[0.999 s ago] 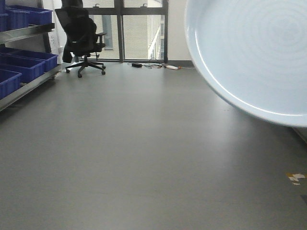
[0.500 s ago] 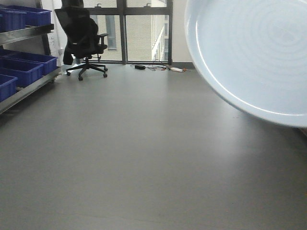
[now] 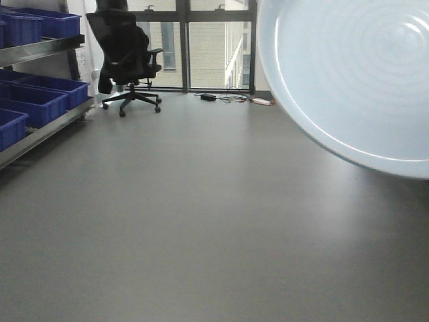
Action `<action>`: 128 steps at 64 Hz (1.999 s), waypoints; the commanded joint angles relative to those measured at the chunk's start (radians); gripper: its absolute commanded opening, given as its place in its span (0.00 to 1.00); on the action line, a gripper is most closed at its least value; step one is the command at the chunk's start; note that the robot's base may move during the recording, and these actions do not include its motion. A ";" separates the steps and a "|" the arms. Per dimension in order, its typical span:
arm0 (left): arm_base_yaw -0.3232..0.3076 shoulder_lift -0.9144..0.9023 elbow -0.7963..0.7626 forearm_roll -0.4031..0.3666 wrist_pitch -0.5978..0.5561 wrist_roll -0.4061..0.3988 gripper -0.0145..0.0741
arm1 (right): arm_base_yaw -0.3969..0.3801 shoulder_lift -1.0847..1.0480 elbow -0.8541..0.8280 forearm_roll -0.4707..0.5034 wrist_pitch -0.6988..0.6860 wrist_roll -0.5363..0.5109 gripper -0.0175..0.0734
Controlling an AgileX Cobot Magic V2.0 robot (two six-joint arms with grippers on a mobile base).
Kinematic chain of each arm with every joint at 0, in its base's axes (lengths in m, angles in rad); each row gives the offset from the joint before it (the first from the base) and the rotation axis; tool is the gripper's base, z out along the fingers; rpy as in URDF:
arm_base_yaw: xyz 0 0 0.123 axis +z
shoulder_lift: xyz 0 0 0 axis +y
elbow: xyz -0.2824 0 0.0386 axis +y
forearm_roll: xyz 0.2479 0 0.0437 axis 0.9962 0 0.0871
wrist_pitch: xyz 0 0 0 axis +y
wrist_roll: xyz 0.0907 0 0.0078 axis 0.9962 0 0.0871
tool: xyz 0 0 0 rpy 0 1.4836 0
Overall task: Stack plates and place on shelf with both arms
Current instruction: 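Keep the plates held in the right gripper while driving across the floor, then turn the base toward the rack of blue bins, plates held in right gripper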
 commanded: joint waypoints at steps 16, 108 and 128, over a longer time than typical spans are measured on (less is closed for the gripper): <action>0.000 0.012 -0.032 -0.008 -0.080 -0.004 0.25 | 0.000 0.003 -0.032 0.005 -0.101 0.000 0.25; 0.000 0.012 -0.032 -0.008 -0.080 -0.004 0.25 | 0.000 0.003 -0.032 0.005 -0.101 0.000 0.25; 0.000 0.012 -0.032 -0.008 -0.080 -0.004 0.25 | 0.000 0.003 -0.032 0.005 -0.101 0.000 0.25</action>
